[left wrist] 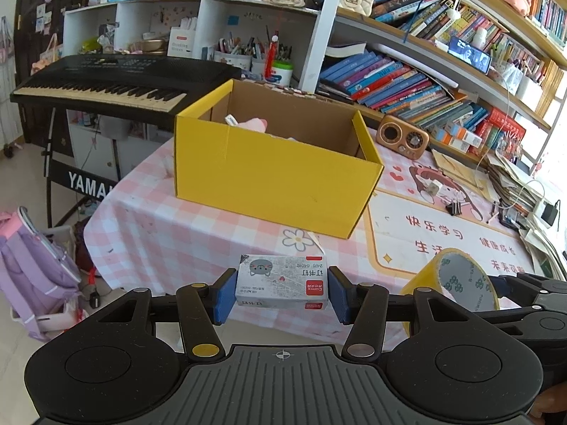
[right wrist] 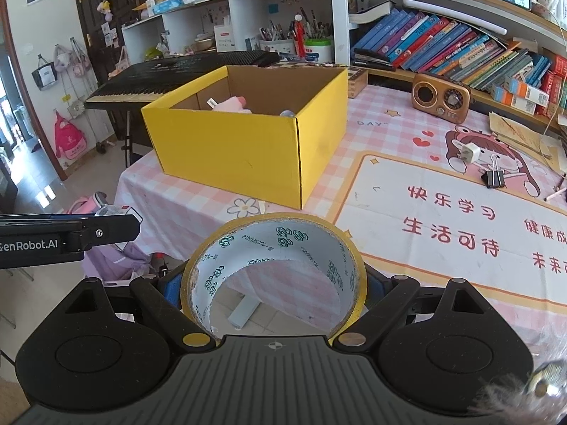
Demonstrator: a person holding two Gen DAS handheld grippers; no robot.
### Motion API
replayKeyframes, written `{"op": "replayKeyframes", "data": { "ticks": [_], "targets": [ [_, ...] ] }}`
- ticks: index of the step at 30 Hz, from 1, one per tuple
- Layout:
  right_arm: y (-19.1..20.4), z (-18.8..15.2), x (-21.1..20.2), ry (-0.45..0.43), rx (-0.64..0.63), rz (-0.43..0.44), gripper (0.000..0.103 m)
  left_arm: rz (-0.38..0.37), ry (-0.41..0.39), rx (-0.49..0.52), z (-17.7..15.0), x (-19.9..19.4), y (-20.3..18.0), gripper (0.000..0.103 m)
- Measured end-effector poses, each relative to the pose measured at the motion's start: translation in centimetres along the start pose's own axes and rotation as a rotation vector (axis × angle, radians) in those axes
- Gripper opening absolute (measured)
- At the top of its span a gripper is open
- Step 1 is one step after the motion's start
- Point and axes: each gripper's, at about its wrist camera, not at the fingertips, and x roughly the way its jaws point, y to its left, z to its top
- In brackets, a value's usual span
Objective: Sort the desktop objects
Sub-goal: 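Carry the white box with left tool while right tool carries the tape roll toward the yellow box, then lower the white box into the yellow box with left tool while right tool lowers the tape in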
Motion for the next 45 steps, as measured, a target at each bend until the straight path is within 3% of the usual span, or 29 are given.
{"op": "replayKeyframes", "data": {
  "ticks": [10,15,30,37,45],
  "targets": [
    [0.1,1.7,0.5,-0.02,-0.032,-0.004,0.089,-0.005,-0.039,0.013,1.9,0.6,0.5,0.053],
    [-0.4,3.6,0.6,-0.07,-0.052,0.007,0.089,-0.005,-0.074,0.007,3.3,1.2,0.5,0.053],
    [-4.6,16.3,5.1,-0.257,-0.095,0.019,0.09,0.058,-0.197,-0.003,11.4,5.8,-0.1,0.053],
    [-5.7,22.0,9.0,-0.279,-0.058,0.085,0.09,0.076,-0.15,0.027,13.5,10.7,-2.0,0.053],
    [-4.7,24.8,15.3,-0.144,-0.071,0.184,0.09,0.097,-0.042,0.084,13.9,15.6,-3.7,0.053]
  ]
}}
